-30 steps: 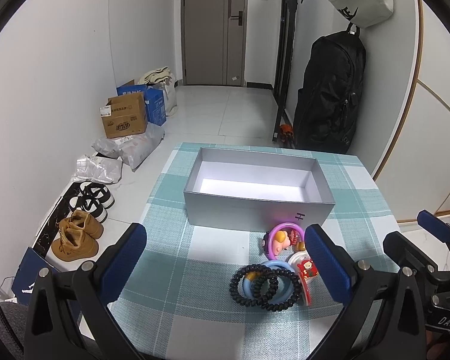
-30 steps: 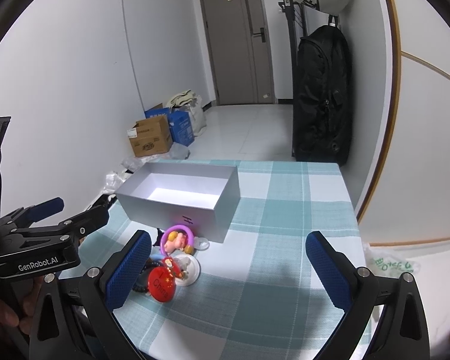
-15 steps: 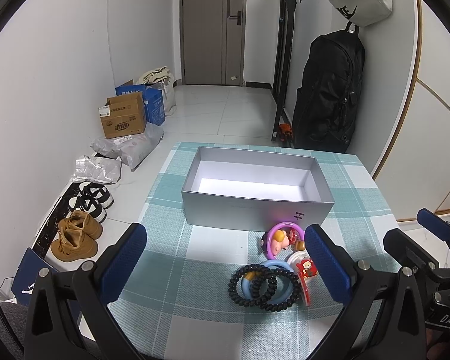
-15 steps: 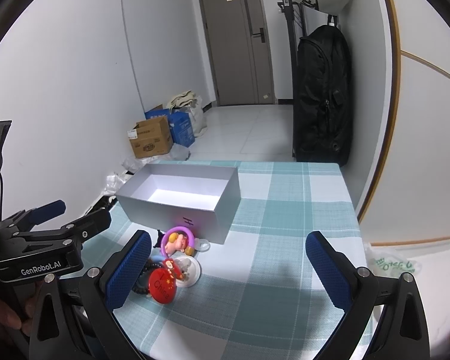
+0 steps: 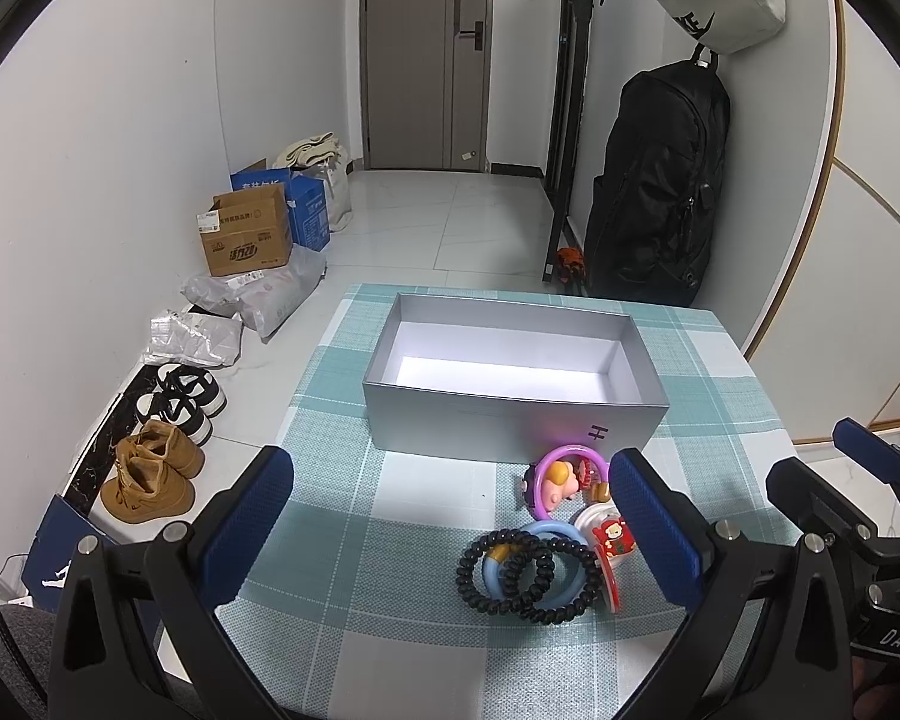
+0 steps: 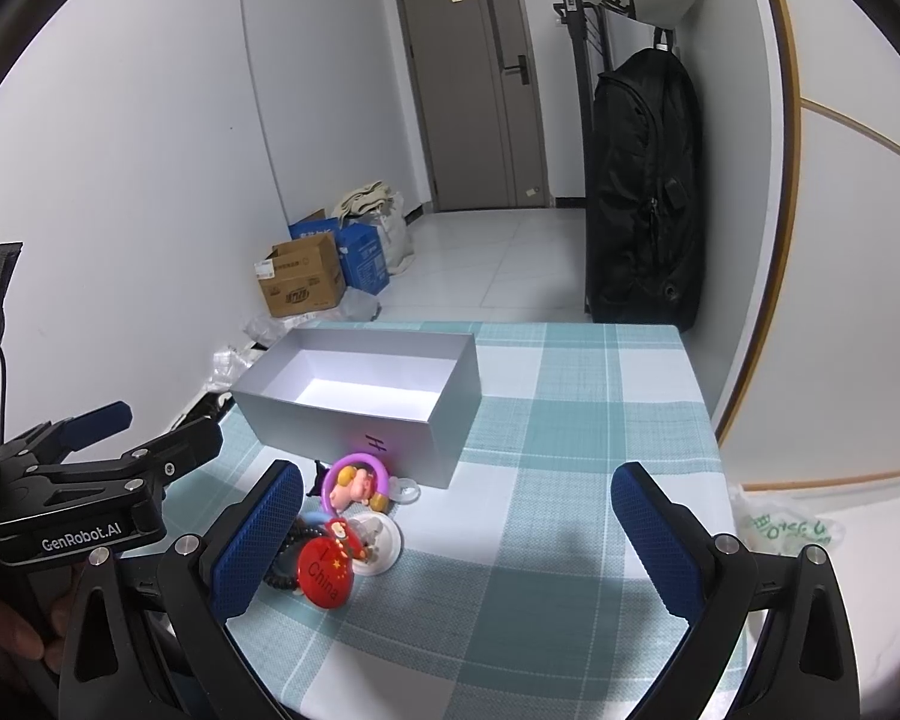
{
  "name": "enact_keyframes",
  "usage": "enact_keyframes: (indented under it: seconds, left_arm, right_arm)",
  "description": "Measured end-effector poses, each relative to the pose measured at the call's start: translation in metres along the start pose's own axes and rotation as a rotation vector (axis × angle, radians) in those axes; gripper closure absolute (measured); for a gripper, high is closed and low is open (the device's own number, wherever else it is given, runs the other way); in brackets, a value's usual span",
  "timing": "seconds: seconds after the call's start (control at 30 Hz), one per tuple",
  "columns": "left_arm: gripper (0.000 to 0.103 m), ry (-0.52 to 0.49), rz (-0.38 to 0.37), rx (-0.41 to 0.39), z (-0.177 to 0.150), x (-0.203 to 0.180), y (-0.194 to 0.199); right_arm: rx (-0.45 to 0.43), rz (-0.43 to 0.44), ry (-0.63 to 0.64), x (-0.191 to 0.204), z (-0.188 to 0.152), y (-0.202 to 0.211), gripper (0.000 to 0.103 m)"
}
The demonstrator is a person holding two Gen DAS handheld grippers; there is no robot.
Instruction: Organize jewelry
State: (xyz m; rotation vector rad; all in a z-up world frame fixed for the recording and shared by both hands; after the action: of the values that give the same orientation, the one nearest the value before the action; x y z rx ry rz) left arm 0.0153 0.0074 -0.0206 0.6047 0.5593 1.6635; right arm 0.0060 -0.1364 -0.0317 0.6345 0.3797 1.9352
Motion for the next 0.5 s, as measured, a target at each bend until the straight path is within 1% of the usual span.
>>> enact_keyframes:
  seconds: [0.3, 0.5]
  left_arm:
    - [0.001, 0.000, -0.007, 0.010, -0.001, 0.001, -0.002]
    - [0.001, 0.005, -0.027, 0.045, -0.001, 0.005, -0.010]
  right_arm:
    - [0.015, 0.013, -0.009, -0.001, -0.001, -0.003, 0.000]
    - [0.046, 0.037, -0.017, 0.000, -0.005, -0.010, 0.000]
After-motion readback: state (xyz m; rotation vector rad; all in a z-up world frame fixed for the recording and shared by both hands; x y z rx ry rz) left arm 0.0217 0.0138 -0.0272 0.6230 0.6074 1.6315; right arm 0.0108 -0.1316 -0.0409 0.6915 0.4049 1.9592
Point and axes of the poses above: each gripper's, at about its wrist camera, not at the fingertips, and y roughly against the way its jaws point, x to its left, z to its top, the point moved 1 cm from there along -y, roughly the way its jaws point, and after that the axes turned 11 degrees about z, right-handed, at the moved point
